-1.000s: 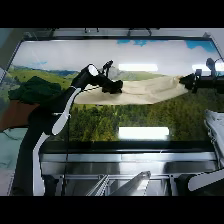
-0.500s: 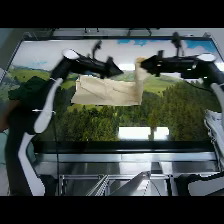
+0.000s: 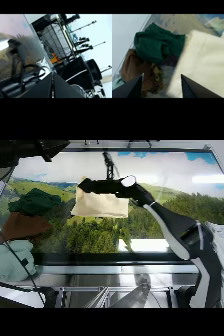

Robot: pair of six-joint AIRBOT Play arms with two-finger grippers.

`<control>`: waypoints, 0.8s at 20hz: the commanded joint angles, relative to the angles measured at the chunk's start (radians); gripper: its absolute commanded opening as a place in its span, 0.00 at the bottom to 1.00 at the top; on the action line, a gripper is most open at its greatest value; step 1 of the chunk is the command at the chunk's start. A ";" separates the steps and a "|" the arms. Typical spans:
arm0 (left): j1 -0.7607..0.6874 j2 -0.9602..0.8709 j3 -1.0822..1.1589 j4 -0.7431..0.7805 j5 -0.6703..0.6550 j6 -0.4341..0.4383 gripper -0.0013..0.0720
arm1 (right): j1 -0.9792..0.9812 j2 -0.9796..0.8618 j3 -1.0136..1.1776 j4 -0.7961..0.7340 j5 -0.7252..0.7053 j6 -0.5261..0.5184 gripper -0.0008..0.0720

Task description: Fold the shirts.

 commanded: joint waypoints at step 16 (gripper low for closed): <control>-0.019 0.066 -0.305 -0.012 -0.118 0.105 0.02 | -0.440 0.187 -0.176 -0.678 0.533 0.610 0.95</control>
